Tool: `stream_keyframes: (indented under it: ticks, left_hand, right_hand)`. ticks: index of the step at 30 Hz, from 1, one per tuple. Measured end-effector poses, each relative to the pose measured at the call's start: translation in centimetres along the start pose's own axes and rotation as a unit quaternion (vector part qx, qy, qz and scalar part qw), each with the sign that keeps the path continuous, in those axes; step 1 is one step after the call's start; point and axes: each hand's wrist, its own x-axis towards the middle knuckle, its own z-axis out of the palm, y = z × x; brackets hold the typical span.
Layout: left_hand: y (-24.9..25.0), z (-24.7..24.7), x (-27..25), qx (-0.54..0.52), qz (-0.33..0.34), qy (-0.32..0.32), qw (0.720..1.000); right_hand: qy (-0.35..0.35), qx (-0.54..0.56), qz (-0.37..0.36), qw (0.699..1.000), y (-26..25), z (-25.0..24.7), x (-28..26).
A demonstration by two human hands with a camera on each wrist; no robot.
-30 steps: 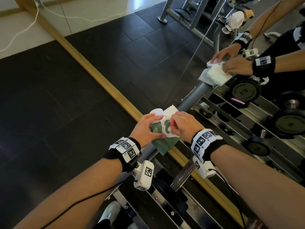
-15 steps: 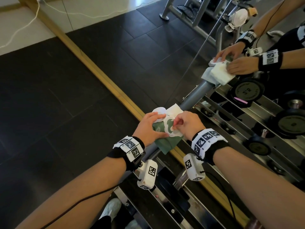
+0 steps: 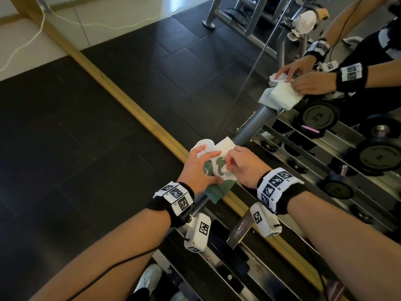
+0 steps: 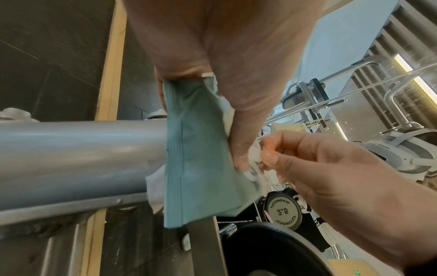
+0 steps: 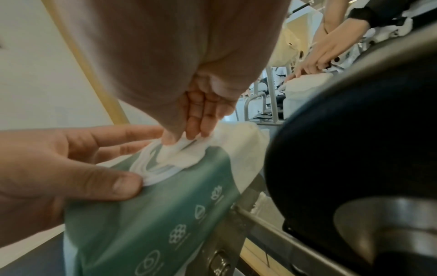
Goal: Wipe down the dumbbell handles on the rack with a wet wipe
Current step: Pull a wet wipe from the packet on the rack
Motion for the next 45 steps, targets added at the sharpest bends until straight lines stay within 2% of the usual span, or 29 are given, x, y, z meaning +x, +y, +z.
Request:
stream_keyframes:
  ticks: [7, 13, 15, 18, 19, 24, 28, 30, 32, 34, 36, 40, 42, 45]
  left_hand:
    - [0.6, 0.2, 0.1, 0.022, -0.007, 0.009, 1.000]
    - [0.6, 0.3, 0.1, 0.038, -0.003, 0.014, 0.999]
    - [0.5, 0.4, 0.1, 0.041, -0.001, 0.018, 0.999]
    - [0.8, 0.4, 0.0, 0.088, -0.003, 0.019, 0.996]
    - [1.1, 0.3, -0.1, 0.104, -0.008, 0.015, 0.994]
    - [2.4, -0.8, -0.5, 0.162, -0.051, -0.041, 0.985]
    - [4.4, -2.2, -1.4, 0.231, -0.066, -0.068, 0.968]
    - [6.0, -2.5, -2.4, 0.210, -0.035, -0.044, 0.976]
    - [7.9, -2.5, -3.8, 0.144, 0.049, -0.016, 0.988]
    - [10.0, -1.7, -5.5, 0.116, 0.143, -0.028, 0.982]
    - [11.8, -0.4, -7.0, 0.126, 0.207, -0.052, 0.969]
    - [14.0, 1.6, -8.5, 0.128, 0.241, -0.046, 0.961]
    - [14.8, 2.1, -8.8, 0.112, 0.235, -0.057, 0.964]
    - [15.9, 2.6, -9.6, 0.120, 0.215, -0.108, 0.963]
  right_hand:
    - [0.000, -0.017, 0.001, 1.000, -0.4, 0.2, -0.8]
    - [0.055, 0.104, 0.012, 0.993, -0.8, -0.4, -2.5]
    - [0.097, 0.145, 0.019, 0.984, -0.8, -1.6, -3.1]
    - [0.197, 0.231, 0.028, 0.952, -0.1, -4.6, -4.1]
    - [0.207, 0.247, 0.023, 0.946, 0.2, -5.5, -4.5]
    - [0.142, 0.271, 0.056, 0.950, 1.7, -6.4, -7.2]
    - [0.204, 0.321, 0.088, 0.920, 1.9, -5.6, -9.9]
    - [0.243, 0.350, 0.115, 0.897, 1.5, -5.0, -11.6]
    - [0.283, 0.403, 0.142, 0.859, 0.6, -4.3, -13.4]
    - [0.303, 0.469, 0.162, 0.813, -0.3, -3.7, -15.3]
    - [0.312, 0.511, 0.178, 0.781, -1.1, -3.0, -17.0]
    - [0.322, 0.529, 0.216, 0.755, -1.6, -1.6, -19.9]
    - [0.319, 0.521, 0.234, 0.757, -1.4, -0.8, -20.9]
    - [0.305, 0.505, 0.271, 0.761, -1.4, 0.0, -22.1]
